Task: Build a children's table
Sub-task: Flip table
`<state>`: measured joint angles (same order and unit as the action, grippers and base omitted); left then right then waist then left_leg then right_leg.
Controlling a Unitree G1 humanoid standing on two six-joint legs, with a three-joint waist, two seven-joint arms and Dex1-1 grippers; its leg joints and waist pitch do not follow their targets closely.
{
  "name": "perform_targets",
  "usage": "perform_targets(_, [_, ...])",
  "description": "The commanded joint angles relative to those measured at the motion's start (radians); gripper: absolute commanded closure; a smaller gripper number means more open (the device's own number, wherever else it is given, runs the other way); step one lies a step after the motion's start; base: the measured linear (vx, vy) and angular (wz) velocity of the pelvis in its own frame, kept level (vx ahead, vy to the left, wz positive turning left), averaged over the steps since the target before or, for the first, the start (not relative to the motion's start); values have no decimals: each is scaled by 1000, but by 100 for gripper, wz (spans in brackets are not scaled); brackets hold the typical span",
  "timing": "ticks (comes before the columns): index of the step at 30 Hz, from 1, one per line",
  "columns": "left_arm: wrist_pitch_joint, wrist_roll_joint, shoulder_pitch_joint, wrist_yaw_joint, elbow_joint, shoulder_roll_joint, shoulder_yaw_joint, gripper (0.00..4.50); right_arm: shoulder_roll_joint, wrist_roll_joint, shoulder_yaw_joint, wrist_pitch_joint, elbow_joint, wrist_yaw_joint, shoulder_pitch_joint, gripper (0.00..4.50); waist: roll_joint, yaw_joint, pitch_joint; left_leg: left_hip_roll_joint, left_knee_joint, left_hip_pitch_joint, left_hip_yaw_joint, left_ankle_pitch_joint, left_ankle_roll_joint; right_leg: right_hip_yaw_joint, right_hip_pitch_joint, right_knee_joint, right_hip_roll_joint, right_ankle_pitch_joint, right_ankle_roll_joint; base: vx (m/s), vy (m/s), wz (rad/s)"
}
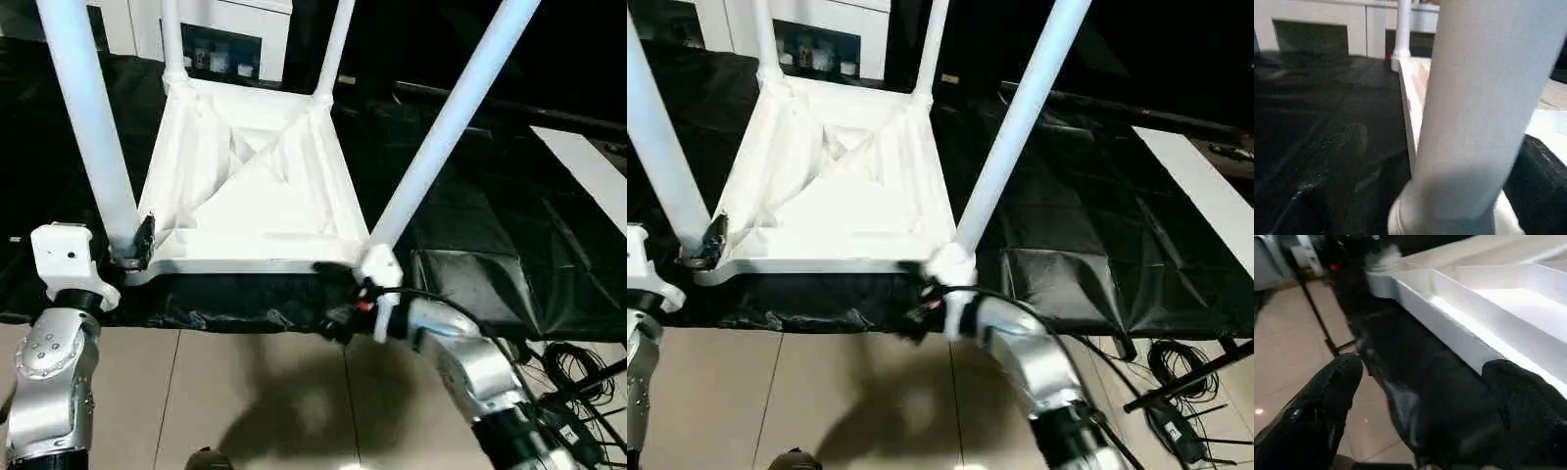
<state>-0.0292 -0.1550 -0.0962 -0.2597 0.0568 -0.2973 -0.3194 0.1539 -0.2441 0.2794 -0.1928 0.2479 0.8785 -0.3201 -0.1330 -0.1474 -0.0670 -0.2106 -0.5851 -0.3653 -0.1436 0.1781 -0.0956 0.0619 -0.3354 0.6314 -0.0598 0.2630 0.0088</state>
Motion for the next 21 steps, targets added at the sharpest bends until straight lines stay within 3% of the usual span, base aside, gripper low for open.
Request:
perform_targets(1, [-18,-1,-6,-2,5,12,28,50,6,-25,-10,-1,5,26,-12,0,55,-2,65,-30,78,26,3,171,-58,-42,18,-55,-76,-186,-171,0,0,0])
perform_targets(2, [-20,5,-8,3,11,15,34,77,2,-34,-11,-4,6,38,-16,0,55,-4,65,-30,79,24,3,172,-56,-42,19,-55,-77,-184,-171,0,0,0])
perform_targets(6, [-35,2,-19,0,18,18,45,95,-5,-34,-8,4,27,52,-27,0,56,-9,65,-31,81,24,4,179,-55,-42,18,-56,-78,-161,-172,0,0,0])
perform_targets(11, [-59,-29,-36,-29,13,8,48,149,-22,-27,-17,24,58,47,-37,0,58,-10,66,-29,80,24,4,179,-62,-42,18,-55,-78,-150,-178,0,0,0])
perform_targets(13, [-67,-35,-48,-38,20,-1,52,169,-29,-31,-17,24,60,51,-36,0,64,-12,69,-28,78,23,5,156,-60,-41,19,-52,-77,-182,-176,0,0,0])
perform_targets(16, [-72,-36,-61,-50,32,-11,58,195,-31,-37,-15,22,60,63,-36,0,65,-13,70,-27,76,24,3,143,-58,-41,19,-51,-75,-206,-173,0,0,0])
perform_targets(21, [-102,-41,-71,-62,34,-19,67,227,-34,-44,-15,23,67,78,-40,0,74,-19,70,-27,78,24,4,167,-59,-41,19,-52,-76,-187,-174,0,0,0])
